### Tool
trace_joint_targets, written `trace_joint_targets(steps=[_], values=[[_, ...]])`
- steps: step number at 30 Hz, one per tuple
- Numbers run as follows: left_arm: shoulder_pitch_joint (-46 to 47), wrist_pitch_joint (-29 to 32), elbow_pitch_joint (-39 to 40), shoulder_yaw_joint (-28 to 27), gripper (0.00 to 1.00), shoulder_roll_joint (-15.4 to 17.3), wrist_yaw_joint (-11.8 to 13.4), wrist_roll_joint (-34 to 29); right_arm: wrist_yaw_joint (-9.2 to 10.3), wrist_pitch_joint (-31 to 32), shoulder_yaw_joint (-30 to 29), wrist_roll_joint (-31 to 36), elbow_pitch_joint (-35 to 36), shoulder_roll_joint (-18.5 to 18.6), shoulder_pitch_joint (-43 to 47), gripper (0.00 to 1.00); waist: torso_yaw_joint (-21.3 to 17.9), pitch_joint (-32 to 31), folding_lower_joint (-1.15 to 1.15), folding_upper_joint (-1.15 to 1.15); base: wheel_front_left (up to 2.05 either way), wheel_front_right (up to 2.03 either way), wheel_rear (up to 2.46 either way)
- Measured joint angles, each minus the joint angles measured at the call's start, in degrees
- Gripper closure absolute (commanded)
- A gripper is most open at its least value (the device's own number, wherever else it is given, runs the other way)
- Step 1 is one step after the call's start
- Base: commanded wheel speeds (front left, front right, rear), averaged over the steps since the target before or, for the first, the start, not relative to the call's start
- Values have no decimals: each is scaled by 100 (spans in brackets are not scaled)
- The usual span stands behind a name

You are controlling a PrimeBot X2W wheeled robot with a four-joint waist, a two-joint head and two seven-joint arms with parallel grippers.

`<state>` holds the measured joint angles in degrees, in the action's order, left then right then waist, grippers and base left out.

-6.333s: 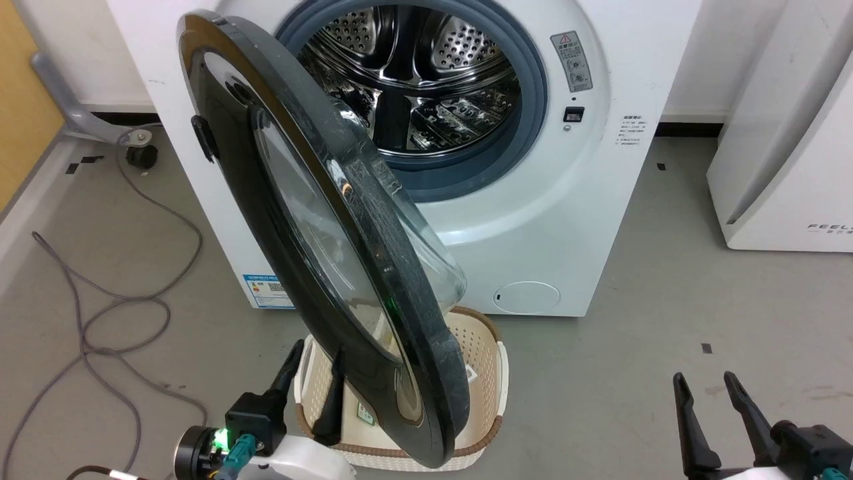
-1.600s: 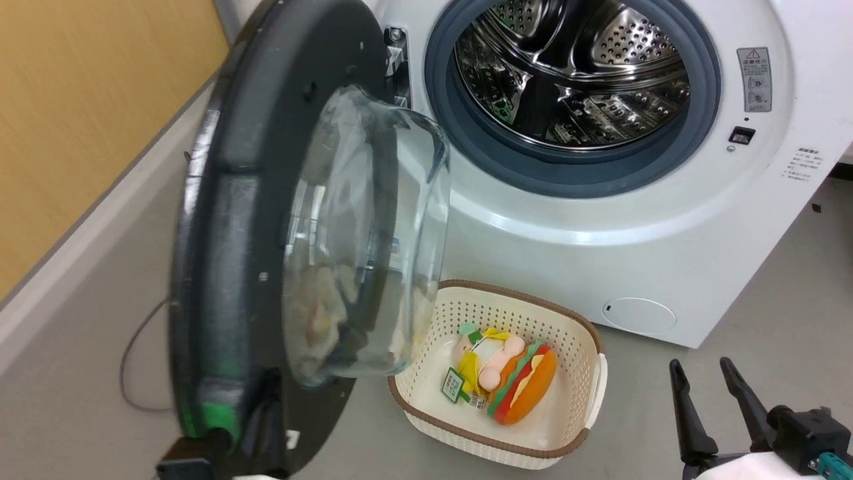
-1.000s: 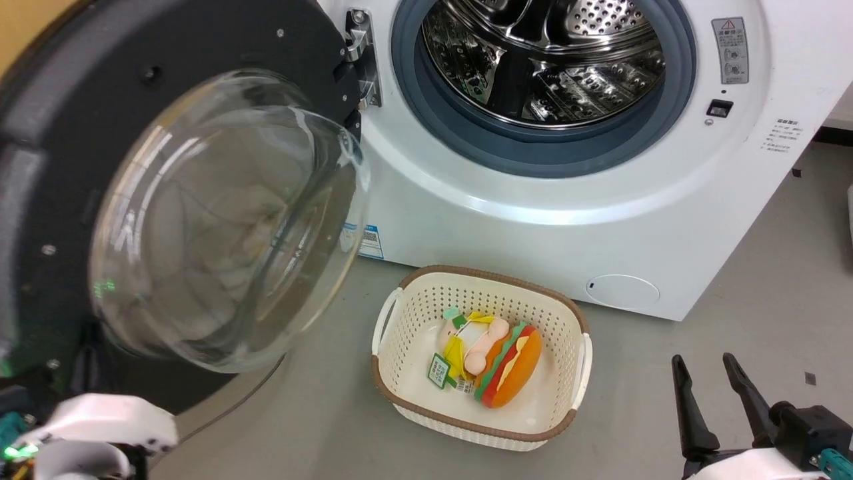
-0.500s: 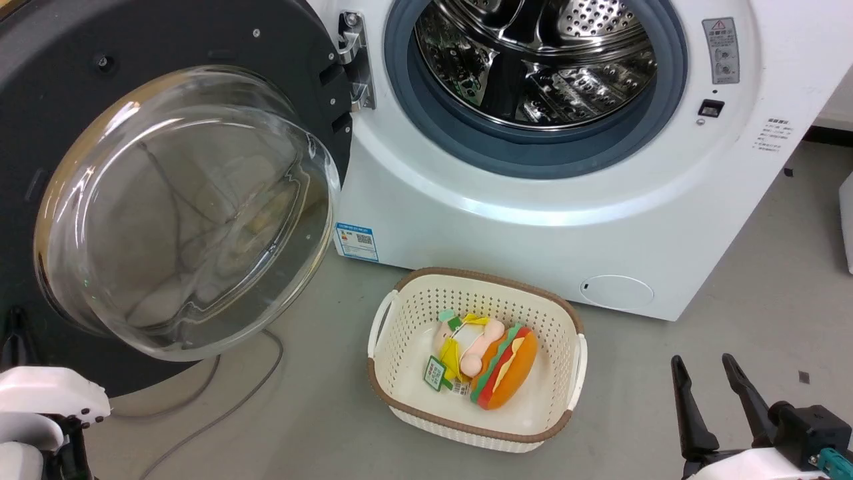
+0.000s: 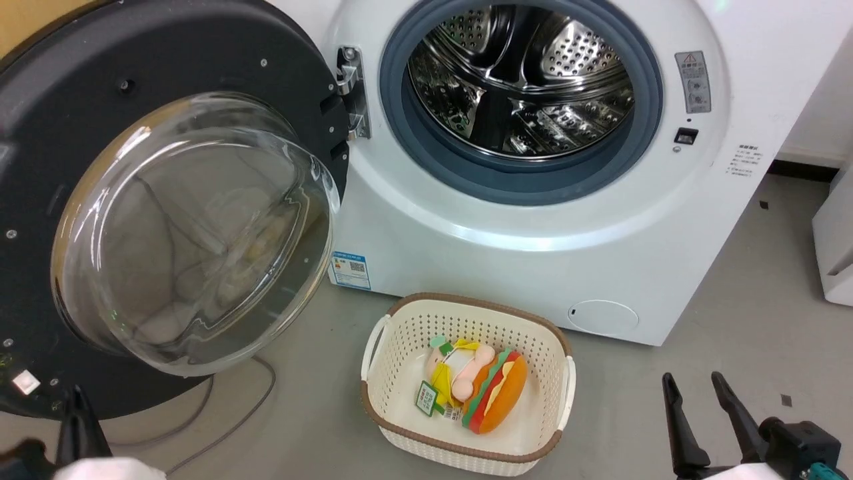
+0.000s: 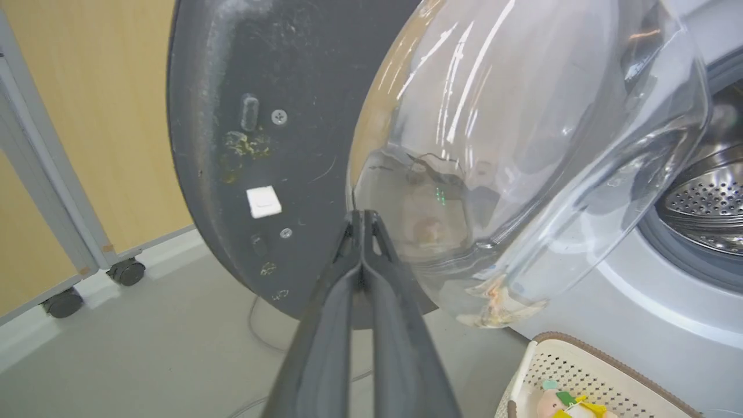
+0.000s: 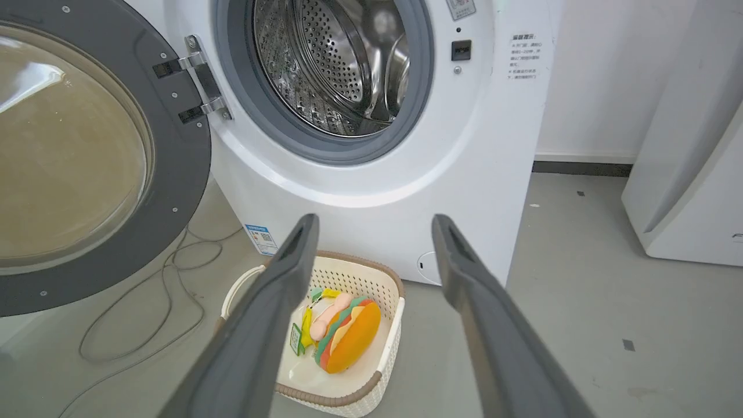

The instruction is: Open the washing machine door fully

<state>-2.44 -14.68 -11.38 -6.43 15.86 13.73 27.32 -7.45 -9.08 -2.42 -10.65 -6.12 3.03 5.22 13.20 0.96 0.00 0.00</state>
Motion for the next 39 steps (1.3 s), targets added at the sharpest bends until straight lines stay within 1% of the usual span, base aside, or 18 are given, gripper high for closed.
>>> trace_joint_targets(steps=[1, 2, 5, 7, 10, 14, 18, 22, 25, 29, 33, 39], values=[[-135, 0, 159, 12, 9, -65, 43, -40, 0, -10, 4, 0, -11, 0, 9, 0, 0, -12, 0, 0, 0, 0, 0], [-266, 0, 315, 43, 0, -125, 81, -94, 0, -11, 11, 0, -19, 0, 10, 0, -1, -19, 0, 0, 0, 0, 0], [-626, 0, 762, 222, 0, -326, 177, -298, 0, -13, 16, 10, -29, 0, 9, 0, -14, -33, 0, 0, 0, 0, 0], [-810, -1, 981, 430, 0, -448, 179, -422, 0, -14, 12, 13, -27, -1, 8, 0, -33, -39, 0, 0, 0, 0, 0], [-884, -1, 1166, 721, 0, -500, 169, -604, 0, -14, -3, 107, -20, 0, 7, 0, -63, -38, 0, 0, 0, 0, 0], [-856, 12, 1224, 1150, 0, -502, 115, -906, 0, -10, -25, 253, 69, -1, 4, 0, -147, -52, 0, 0, 0, 0, 0], [-587, 162, 1132, 1683, 0, -528, -80, -1196, 0, 31, -48, 352, 188, -1, 0, 0, -286, -67, 0, 0, 0, 0, 0], [-175, 198, 905, 2038, 0, -566, -331, -1326, 0, 111, -76, 444, 337, -1, -1, 0, -480, -74, 0, 0, 0, 0, 0], [80, 198, 688, 2154, 0, -601, -426, -1363, 0, 178, -67, 525, 424, -1, 0, 0, -650, -67, 0, 0, 0, 0, 0], [264, 233, 392, 2263, 0, -613, -488, -1404, 0, 243, -91, 556, 503, -1, 10, 0, -884, -63, 0, 0, 0, 0, 0], [359, 250, 197, 2269, 0, -604, -479, -1415, 0, 275, -90, 556, 528, -1, 33, 0, -1050, -57, 0, 0, 0, 0, 0], [391, 227, 47, 2208, 0, -577, -394, -1418, 0, 291, -67, 552, 534, -1, 54, 0, -1088, -37, 0, 0, 0, 0, 0]])
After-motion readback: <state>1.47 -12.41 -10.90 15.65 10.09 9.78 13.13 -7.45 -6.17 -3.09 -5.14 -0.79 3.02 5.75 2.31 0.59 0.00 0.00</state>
